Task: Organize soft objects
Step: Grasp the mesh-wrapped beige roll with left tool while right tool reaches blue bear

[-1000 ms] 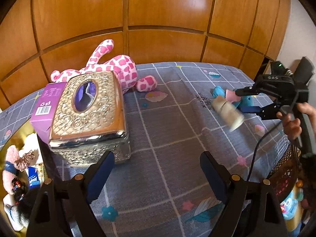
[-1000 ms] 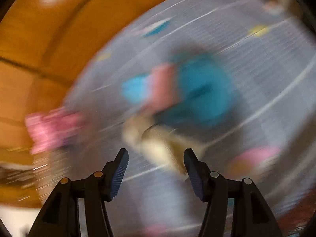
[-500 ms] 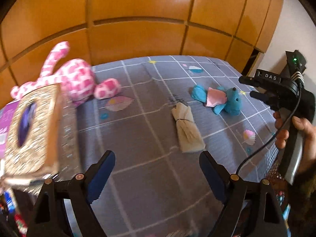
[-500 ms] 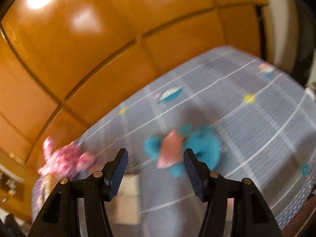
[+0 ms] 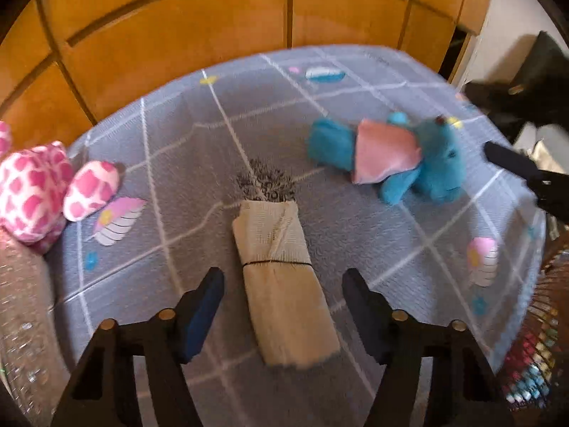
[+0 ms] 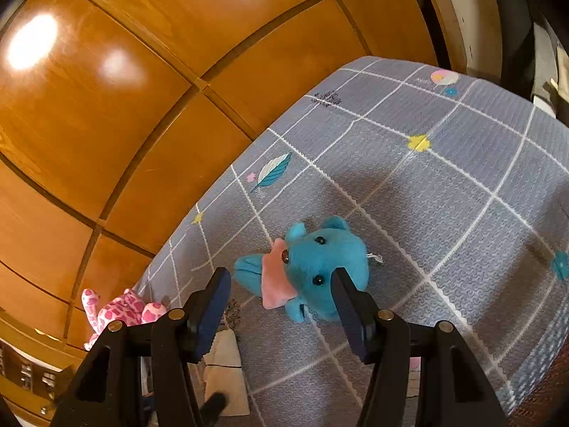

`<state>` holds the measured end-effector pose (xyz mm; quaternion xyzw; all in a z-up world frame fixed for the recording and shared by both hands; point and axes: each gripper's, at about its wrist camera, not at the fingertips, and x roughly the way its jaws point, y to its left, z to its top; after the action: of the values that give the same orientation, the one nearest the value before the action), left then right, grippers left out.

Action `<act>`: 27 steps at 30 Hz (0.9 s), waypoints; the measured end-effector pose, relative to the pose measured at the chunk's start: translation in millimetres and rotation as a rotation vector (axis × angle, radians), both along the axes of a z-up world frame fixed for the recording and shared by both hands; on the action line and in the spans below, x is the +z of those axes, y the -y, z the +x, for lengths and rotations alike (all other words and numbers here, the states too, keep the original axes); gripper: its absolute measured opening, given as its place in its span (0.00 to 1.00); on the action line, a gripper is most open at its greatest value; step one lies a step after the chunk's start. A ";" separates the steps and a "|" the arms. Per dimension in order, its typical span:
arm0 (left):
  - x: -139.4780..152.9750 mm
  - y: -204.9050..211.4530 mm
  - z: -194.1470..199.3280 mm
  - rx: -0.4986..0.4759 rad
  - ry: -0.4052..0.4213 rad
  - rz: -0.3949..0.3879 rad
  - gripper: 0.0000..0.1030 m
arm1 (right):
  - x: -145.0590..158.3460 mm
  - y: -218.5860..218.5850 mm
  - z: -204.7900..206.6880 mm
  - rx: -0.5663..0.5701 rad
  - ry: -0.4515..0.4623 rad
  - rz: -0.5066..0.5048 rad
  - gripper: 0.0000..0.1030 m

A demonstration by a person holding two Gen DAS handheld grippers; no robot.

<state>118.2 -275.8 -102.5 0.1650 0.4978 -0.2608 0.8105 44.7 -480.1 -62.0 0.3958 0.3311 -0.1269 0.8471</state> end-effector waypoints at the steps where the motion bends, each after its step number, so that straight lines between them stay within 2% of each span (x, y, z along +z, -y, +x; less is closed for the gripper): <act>1: -7.3 1.4 4.1 0.001 -0.016 0.010 0.60 | -0.5 0.3 -0.2 0.001 0.002 0.008 0.58; 3: -12.3 -1.3 7.8 -0.008 -0.013 -0.008 0.44 | -1.3 1.2 -0.7 0.003 0.008 0.019 0.58; 5: -9.9 -6.9 7.8 -0.012 -0.007 -0.036 0.43 | -1.8 1.5 -0.8 0.003 0.010 0.021 0.58; 8: 3.8 -33.3 6.7 0.009 -0.012 -0.165 0.43 | -2.0 2.1 -1.0 0.007 0.022 0.030 0.58; 11: 14.1 -61.0 -0.7 0.036 -0.002 -0.218 0.43 | -2.9 3.7 -2.0 0.003 0.032 0.037 0.58; 14: 16.4 -94.2 -10.8 0.073 0.031 -0.212 0.43 | -3.4 3.5 -1.3 0.005 0.025 0.032 0.58; 18: 0.6 -123.2 -17.7 0.108 0.012 -0.159 0.43 | -1.8 0.1 0.4 0.008 0.008 0.003 0.58; 20: -12.5 -131.6 -18.1 0.122 0.000 -0.118 0.43 | 2.2 -4.8 2.4 0.019 -0.008 -0.050 0.58; 22: -14.9 -132.3 -23.5 0.096 0.042 -0.114 0.43 | 9.4 -12.9 6.6 0.051 -0.024 -0.121 0.58; 24: -16.6 -131.7 -25.7 0.088 0.059 -0.099 0.45 | 16.9 -21.9 16.1 0.129 -0.052 -0.196 0.58; 27: -21.4 -130.8 -26.0 0.109 0.061 -0.119 0.46 | 28.8 -43.7 39.2 0.298 -0.128 -0.405 0.58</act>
<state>92.1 -145.0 -123.9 0.0973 0.4647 -0.2403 0.8467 83.9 -436.5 -33.2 0.1561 0.4068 -0.0891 0.8957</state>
